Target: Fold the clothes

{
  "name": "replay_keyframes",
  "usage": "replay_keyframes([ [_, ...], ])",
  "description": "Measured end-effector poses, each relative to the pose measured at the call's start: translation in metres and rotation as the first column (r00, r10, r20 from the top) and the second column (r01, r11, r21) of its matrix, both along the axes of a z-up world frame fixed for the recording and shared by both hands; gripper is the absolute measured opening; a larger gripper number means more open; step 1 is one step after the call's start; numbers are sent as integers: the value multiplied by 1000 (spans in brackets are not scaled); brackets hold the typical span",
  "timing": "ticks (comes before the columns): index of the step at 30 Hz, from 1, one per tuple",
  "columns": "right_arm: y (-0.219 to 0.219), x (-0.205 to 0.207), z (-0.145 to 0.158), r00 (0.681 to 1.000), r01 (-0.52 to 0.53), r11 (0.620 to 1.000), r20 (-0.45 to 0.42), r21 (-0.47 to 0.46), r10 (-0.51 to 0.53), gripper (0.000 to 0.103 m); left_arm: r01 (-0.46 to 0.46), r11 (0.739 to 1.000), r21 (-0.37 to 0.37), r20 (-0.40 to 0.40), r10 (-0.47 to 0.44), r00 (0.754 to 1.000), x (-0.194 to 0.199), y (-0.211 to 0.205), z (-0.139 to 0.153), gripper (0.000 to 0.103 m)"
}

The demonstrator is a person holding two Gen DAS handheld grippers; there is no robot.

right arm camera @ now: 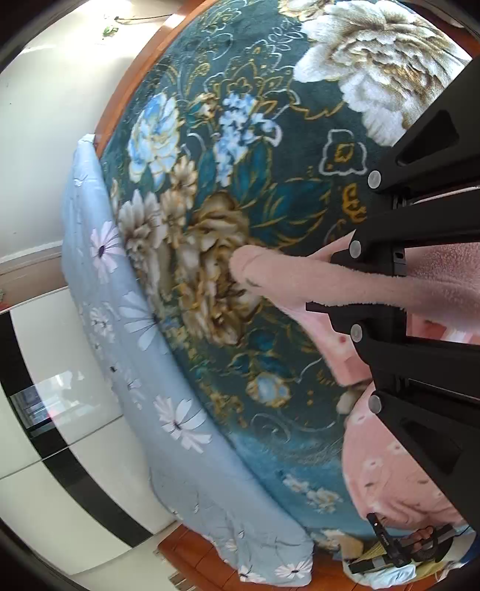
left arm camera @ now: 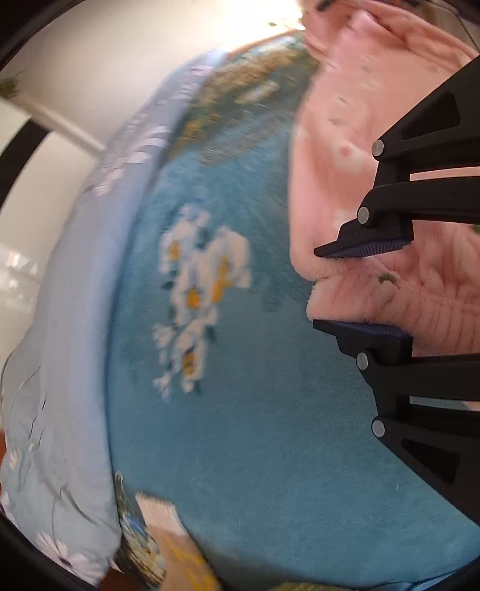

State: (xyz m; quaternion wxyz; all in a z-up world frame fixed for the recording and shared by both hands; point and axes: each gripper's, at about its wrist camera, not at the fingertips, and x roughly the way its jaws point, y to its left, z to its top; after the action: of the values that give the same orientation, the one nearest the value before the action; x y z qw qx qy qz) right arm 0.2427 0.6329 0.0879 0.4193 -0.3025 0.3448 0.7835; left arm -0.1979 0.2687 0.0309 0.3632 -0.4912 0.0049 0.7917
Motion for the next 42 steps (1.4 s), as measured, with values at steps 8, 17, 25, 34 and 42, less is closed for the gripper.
replay_keyframes([
  [8, -26, 61, 148, 967, 104, 952, -253, 289, -29, 6, -181, 957, 227, -192, 227, 955, -22, -88, 129, 31],
  [17, -11, 168, 16, 945, 277, 960, -191, 32, -266, 6, -279, 960, 6, -41, 279, 959, -46, -125, 21, 33],
  [25, -16, 203, -90, 934, 328, 930, -89, -164, -345, 6, -298, 954, -16, 56, 299, 953, -33, -117, -24, 37],
  [34, -37, 205, -77, 937, 331, 938, -83, -102, -340, 23, -201, 977, 71, 78, 195, 978, 20, -149, -15, 63],
  [42, -82, 187, -53, 965, 255, 962, 30, 95, -259, 48, -218, 971, 101, 185, 197, 963, 84, -184, -47, 67],
])
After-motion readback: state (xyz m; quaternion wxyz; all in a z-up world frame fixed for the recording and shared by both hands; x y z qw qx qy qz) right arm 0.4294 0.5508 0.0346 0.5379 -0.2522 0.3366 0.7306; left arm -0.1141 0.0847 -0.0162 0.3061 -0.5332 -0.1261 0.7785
